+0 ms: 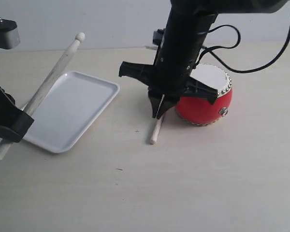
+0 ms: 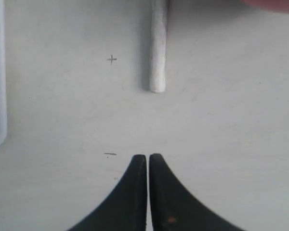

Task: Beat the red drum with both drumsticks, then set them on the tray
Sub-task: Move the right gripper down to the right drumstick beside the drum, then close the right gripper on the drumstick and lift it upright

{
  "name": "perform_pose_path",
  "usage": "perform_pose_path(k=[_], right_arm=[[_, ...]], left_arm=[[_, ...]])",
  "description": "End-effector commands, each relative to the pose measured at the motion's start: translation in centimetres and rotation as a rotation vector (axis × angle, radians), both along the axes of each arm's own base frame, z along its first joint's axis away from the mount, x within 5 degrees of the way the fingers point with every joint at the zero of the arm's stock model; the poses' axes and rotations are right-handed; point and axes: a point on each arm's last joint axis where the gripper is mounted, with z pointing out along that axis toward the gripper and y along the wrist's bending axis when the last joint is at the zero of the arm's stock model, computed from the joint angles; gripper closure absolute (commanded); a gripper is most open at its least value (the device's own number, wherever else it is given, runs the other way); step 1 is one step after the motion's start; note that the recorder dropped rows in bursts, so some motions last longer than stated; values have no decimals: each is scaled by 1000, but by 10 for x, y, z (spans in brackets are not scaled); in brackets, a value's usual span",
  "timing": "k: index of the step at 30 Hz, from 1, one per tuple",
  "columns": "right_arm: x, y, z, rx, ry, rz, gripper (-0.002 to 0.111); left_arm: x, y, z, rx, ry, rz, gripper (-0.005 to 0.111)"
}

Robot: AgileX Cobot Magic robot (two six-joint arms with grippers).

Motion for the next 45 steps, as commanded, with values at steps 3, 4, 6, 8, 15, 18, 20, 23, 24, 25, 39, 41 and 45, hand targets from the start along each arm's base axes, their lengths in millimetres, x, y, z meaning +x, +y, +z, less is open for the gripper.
perform_pose_path(k=[3, 4, 6, 8, 15, 18, 20, 23, 24, 25, 39, 41, 45], right_arm=[[6, 10, -20, 3, 7, -12, 102], [7, 10, -23, 0, 10, -12, 101], [9, 11, -29, -11, 9, -10, 96], [11, 10, -33, -33, -7, -2, 89], [20, 9, -43, -52, -59, -24, 74], [20, 9, -51, -71, -45, -19, 73], [21, 10, -59, -82, -30, -18, 73], [24, 10, -67, -93, -37, -30, 73], [25, 11, -68, -91, -40, -32, 73], [25, 11, -71, -89, -39, -50, 73], [30, 13, -92, -99, -30, -89, 73], [30, 13, -93, -102, -32, -87, 73], [31, 11, -94, -124, -51, -70, 73]], left_arm=[[-2, 1, 1, 0, -3, 0, 107], [-2, 1, 1, 0, -3, 0, 107], [-2, 1, 1, 0, -3, 0, 107], [-2, 1, 1, 0, -3, 0, 107], [-3, 2, 1, 8, 8, 0, 107], [-3, 2, 1, 9, 10, 0, 107], [-3, 2, 1, 9, 10, 0, 107], [-3, 2, 1, 9, 10, 0, 107], [-3, 2, 1, 9, 10, 0, 107], [-3, 2, 1, 7, 11, 0, 107], [-4, 2, 1, 11, 22, 0, 107], [-4, 2, 1, 11, 22, 0, 107], [-4, 2, 1, 10, 21, 0, 107]])
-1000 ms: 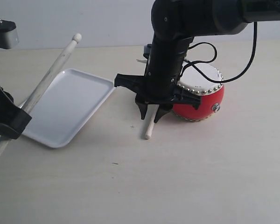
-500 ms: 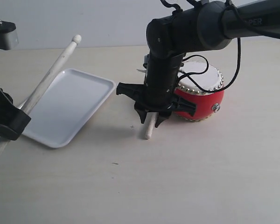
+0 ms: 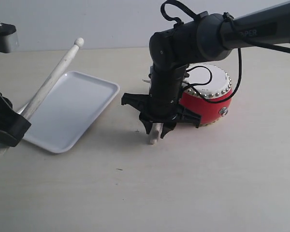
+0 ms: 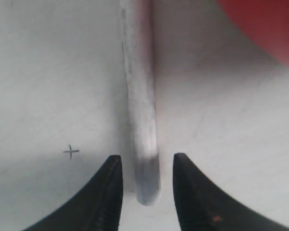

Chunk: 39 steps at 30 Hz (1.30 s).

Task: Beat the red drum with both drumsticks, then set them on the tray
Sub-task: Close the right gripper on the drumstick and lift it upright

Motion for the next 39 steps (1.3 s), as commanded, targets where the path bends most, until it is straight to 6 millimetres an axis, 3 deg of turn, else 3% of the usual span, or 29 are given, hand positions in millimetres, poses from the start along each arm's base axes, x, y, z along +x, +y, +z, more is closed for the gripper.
perform_pose_path(k=[1, 15, 18, 25, 31, 39], right_arm=[[3, -2, 2, -29, -30, 15, 73], [5, -2, -8, -34, -30, 12, 74], [4, -2, -11, -41, -21, 12, 81], [2, -3, -13, -51, 2, 11, 108], [0, -2, -13, -48, 24, 4, 108], [0, 4, 26, -15, -125, 80, 108]], left_arm=[[-2, 1, 1, -5, -3, 1, 107], [-1, 0, 2, -11, -13, 1, 107], [-1, 0, 2, -11, -13, 1, 107], [-1, 0, 2, -13, -11, 2, 107], [-1, 0, 2, -14, -10, 2, 107], [0, -1, 2, -32, -21, 4, 107]])
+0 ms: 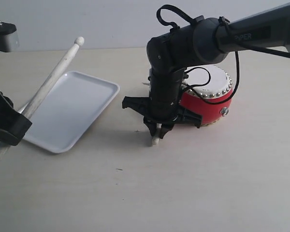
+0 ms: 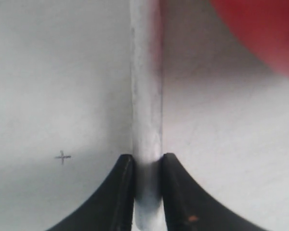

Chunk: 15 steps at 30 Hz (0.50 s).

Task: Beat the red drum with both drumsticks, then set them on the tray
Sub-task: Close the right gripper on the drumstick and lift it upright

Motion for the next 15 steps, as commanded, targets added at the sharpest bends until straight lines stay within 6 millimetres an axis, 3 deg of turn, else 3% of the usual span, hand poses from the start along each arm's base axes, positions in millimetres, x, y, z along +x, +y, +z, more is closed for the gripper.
perform_pose_path(k=[1, 8, 15], right_arm=[[2, 3, 36, 37, -134, 68, 108], [-4, 0, 95, 92, -304, 304, 108], [-17, -22, 153, 16, -431, 479, 108]], left_arm=[[-1, -1, 2, -29, -15, 4, 107], [-2, -2, 2, -41, -2, 6, 107], [-3, -3, 2, -47, 7, 8, 107]])
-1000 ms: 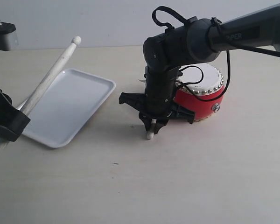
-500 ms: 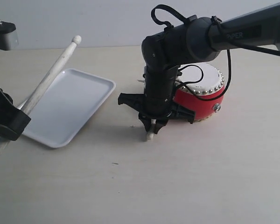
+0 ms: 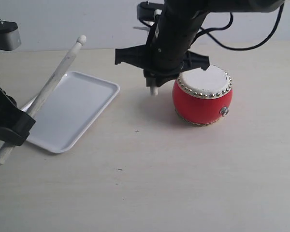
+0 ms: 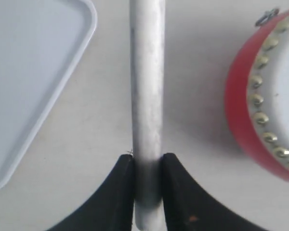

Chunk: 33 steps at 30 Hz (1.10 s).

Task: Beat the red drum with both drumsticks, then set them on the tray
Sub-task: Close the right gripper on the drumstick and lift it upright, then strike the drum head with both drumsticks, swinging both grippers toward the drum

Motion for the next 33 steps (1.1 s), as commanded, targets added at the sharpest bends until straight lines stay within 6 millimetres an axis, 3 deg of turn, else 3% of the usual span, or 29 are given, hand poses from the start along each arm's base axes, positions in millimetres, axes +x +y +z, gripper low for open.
perform_pose_path(k=[1, 8, 15, 24, 33], right_arm=[[-11, -15, 42, -52, -109, 133, 108], [-39, -42, 85, -165, -127, 240, 108], [-59, -78, 112, -254, -182, 259, 108], [-100, -152, 102, -315, -138, 215, 108], [-152, -173, 53, -251, 6, 256, 108]], left_arm=[[-2, 0, 1, -15, -1, 3, 107], [10, -12, -13, -38, 46, 16, 107], [26, -32, -37, -107, 133, 60, 107], [35, -40, -47, -123, 107, -12, 107], [50, -67, -37, -207, 144, -111, 107]])
